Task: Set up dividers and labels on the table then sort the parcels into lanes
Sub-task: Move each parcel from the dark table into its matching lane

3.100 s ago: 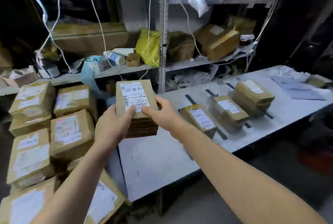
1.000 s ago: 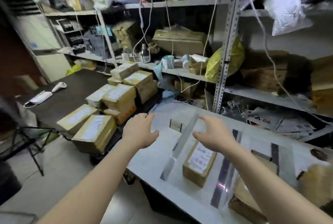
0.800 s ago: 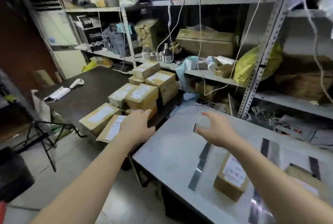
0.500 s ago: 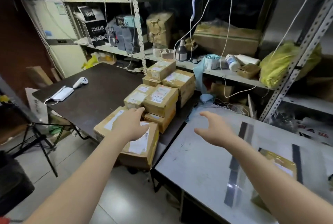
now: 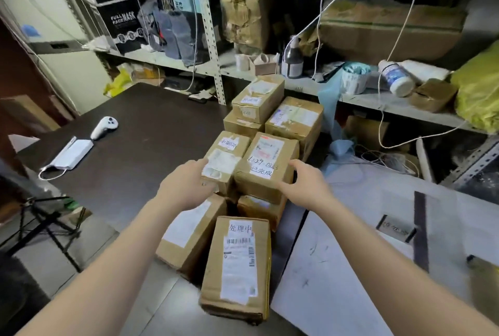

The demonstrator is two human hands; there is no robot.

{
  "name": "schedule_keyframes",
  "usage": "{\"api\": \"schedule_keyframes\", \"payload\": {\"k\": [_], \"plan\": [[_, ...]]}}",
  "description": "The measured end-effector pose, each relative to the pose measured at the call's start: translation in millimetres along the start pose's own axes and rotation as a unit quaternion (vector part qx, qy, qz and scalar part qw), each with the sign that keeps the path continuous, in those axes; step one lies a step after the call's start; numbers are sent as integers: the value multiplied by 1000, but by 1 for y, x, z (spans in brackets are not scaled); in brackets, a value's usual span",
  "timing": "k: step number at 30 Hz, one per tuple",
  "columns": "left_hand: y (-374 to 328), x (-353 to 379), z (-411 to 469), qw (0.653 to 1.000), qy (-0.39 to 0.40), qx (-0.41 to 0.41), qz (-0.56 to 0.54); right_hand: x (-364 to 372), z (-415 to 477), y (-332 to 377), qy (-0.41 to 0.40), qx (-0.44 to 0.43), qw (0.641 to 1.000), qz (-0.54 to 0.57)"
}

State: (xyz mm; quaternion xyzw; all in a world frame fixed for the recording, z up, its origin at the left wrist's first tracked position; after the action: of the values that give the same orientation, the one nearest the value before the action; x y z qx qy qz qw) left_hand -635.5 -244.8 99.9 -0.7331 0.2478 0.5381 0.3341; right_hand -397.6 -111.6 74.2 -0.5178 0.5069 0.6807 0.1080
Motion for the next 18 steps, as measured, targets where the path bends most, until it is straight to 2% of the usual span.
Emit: {"api": "schedule_keyframes", "payload": {"k": [4, 10, 18], "plan": [[-20, 13, 56, 998, 20, 9, -58, 12, 36, -9, -14, 62, 998, 25], [-67, 61, 101, 980, 103, 40, -167, 37, 54, -33, -74, 161, 979, 100], [-92, 86, 122, 968, 131, 130, -169, 53, 38, -20, -136, 253, 943, 167]]}}
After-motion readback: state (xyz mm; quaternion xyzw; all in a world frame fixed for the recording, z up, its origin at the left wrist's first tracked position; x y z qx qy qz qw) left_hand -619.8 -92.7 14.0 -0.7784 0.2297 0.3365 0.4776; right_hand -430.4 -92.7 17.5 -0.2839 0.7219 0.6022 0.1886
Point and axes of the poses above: each hand's wrist, its own z-axis towards the middle knuckle, its own x-axis out of the palm, y = z × x, the point moved 9 cm from there along z, towards the middle knuckle, and after that the axes turned 11 degrees about -x, right-handed, at the moved point
